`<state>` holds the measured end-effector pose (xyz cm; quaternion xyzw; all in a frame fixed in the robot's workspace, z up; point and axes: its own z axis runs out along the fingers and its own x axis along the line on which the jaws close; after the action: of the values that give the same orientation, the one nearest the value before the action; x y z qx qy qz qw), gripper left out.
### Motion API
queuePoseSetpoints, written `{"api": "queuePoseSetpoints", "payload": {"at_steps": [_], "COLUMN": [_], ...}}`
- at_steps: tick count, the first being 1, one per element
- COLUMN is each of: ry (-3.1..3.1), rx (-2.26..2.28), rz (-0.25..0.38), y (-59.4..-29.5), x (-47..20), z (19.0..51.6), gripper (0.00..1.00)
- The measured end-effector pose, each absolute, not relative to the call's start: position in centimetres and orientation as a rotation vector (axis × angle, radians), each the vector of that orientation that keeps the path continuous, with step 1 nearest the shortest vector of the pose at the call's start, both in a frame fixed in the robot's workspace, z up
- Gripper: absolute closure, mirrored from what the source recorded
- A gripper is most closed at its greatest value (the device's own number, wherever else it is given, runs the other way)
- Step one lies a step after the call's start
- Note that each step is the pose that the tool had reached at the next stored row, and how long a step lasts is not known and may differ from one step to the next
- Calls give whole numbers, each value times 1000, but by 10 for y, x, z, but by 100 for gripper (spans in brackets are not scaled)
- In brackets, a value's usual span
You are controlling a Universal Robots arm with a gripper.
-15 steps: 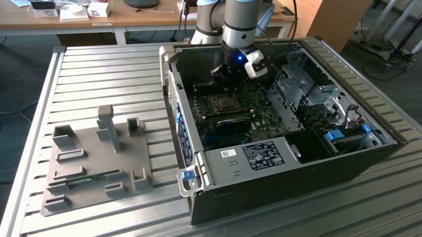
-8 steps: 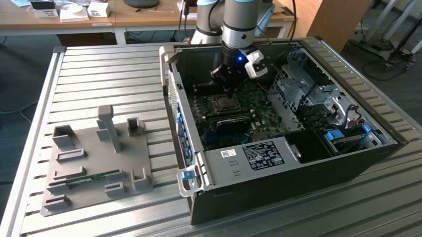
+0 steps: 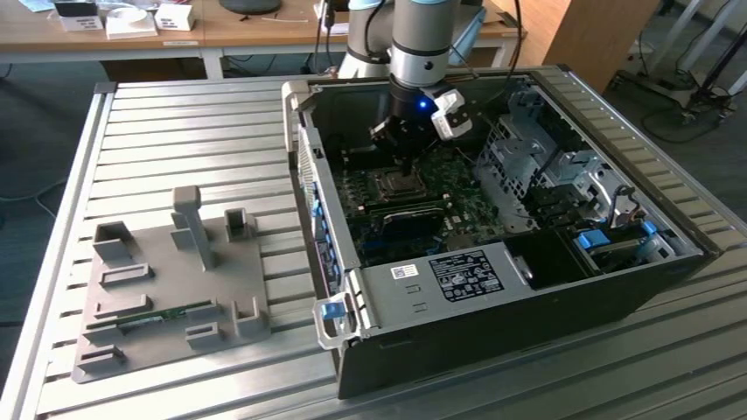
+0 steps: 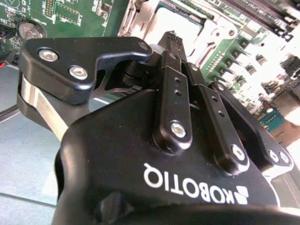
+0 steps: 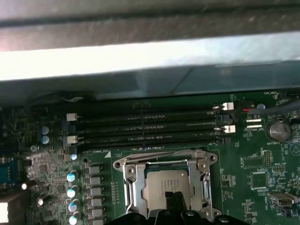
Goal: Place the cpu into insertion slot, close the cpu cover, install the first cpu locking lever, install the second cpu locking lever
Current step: 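Install the first cpu locking lever, then install the second cpu locking lever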
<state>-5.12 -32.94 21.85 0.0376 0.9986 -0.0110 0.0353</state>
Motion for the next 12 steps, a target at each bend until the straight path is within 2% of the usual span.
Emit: {"api": "queuePoseSetpoints", "payload": {"at_steps": [12], "ry": [3068], "rx": [105], "rz": [-67], "y": [-330], "x": [-51], "z": [218], "gripper": [89]}}
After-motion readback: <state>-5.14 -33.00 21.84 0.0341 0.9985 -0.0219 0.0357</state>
